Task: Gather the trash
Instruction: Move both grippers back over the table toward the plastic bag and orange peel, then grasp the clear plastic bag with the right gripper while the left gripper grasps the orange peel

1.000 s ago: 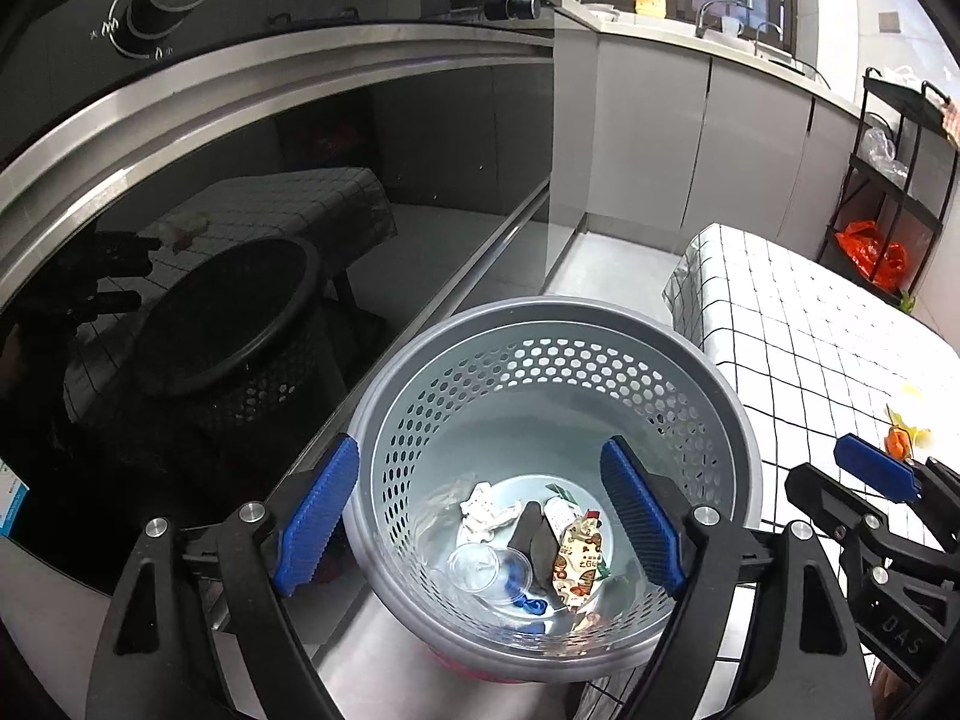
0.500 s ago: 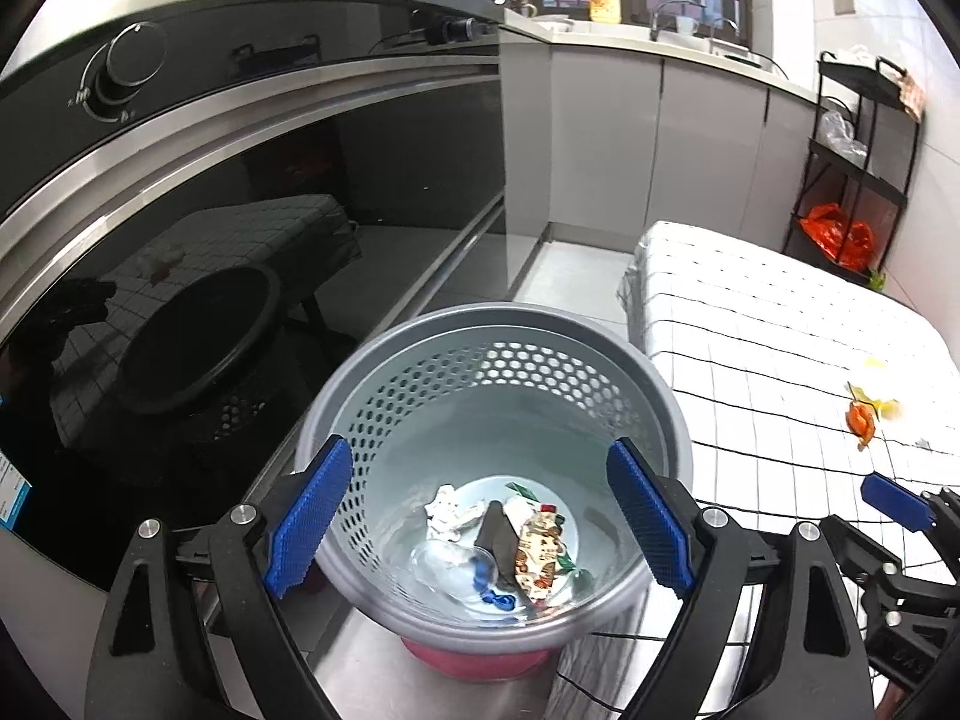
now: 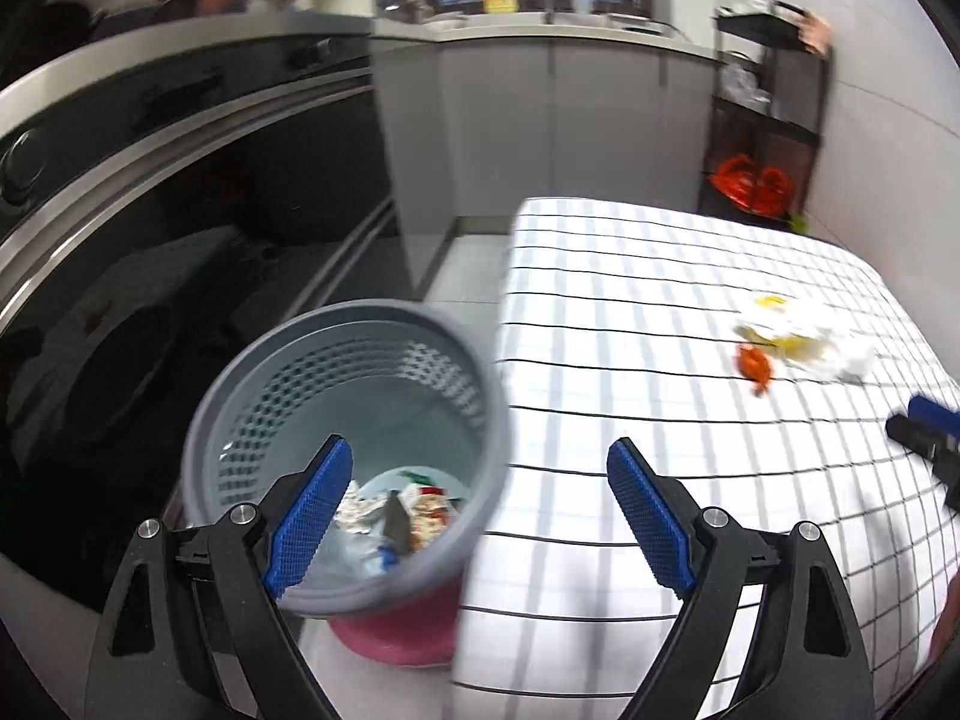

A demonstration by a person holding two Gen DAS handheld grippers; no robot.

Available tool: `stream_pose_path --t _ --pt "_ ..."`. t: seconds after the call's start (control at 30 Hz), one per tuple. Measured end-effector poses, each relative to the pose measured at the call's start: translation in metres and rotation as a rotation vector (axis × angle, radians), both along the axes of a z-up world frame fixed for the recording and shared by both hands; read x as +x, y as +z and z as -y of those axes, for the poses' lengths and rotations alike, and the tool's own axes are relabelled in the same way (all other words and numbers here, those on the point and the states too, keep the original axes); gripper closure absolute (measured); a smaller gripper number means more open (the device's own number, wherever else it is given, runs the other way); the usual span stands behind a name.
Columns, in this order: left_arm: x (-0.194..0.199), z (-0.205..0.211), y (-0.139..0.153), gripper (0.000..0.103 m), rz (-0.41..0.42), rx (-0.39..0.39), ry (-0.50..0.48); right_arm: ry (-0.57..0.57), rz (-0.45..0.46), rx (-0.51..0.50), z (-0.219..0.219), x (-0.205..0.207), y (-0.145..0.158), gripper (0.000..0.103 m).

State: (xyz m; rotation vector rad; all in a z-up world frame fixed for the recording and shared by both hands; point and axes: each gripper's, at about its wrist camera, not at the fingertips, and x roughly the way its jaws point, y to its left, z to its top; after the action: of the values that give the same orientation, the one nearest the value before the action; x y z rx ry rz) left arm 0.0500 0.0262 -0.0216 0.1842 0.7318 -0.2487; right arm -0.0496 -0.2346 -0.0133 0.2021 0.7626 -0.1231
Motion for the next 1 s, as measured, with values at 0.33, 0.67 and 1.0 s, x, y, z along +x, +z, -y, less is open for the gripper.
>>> stream_pose_path --t 0.33,0.67,1.0 --pt "-0.010 0.083 0.001 0.013 -0.027 -0.031 -0.116 -0.124 0.015 0.013 0.077 -0.007 0.003 0.040" --pt "0.000 0.138 -0.013 0.013 -0.034 -0.047 -0.153 -0.135 -0.026 0.030 0.117 0.034 -0.034 0.037" --pt "0.010 0.133 -0.035 0.013 -0.069 -0.018 -0.134 -0.132 -0.082 0.034 0.127 0.077 -0.053 0.027"
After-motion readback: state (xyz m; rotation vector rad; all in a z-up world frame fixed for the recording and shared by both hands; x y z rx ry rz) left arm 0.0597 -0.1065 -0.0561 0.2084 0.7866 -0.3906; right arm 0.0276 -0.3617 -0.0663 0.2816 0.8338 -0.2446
